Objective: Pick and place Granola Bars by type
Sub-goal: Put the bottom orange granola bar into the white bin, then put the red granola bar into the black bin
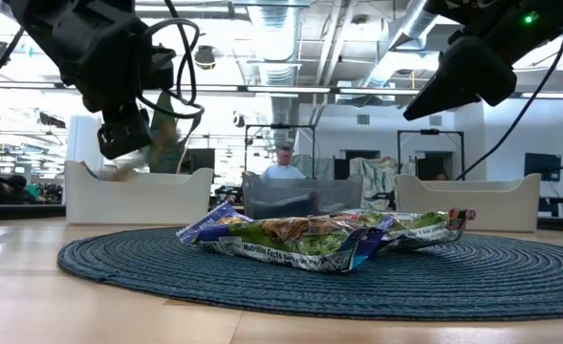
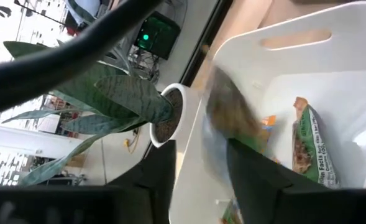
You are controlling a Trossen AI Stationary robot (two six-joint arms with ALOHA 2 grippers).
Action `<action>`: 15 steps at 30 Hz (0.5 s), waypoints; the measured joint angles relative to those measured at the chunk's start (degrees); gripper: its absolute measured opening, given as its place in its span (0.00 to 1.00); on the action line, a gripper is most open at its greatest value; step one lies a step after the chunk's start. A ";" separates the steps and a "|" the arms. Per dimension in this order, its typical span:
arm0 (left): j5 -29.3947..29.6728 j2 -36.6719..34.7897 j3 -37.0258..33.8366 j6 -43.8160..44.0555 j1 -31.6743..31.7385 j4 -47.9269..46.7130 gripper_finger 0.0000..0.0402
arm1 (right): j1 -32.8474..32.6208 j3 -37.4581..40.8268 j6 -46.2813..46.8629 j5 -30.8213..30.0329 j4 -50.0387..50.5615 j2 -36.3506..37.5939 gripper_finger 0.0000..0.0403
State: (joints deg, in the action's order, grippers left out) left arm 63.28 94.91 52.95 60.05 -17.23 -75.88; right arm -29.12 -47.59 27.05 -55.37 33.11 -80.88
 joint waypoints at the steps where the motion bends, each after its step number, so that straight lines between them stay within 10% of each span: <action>1: 0.13 0.00 0.00 0.01 0.00 0.00 0.37 | 0.00 0.00 0.00 0.02 -0.15 0.00 0.33; 15: 3.92 0.04 2.18 -1.08 -3.78 -1.20 0.49 | 0.64 0.00 -1.98 7.50 -8.96 -0.02 0.33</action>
State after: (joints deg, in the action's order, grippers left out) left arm 67.20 94.96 55.13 58.97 -21.01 -77.08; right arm -28.48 -47.59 25.06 -47.88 24.15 -80.90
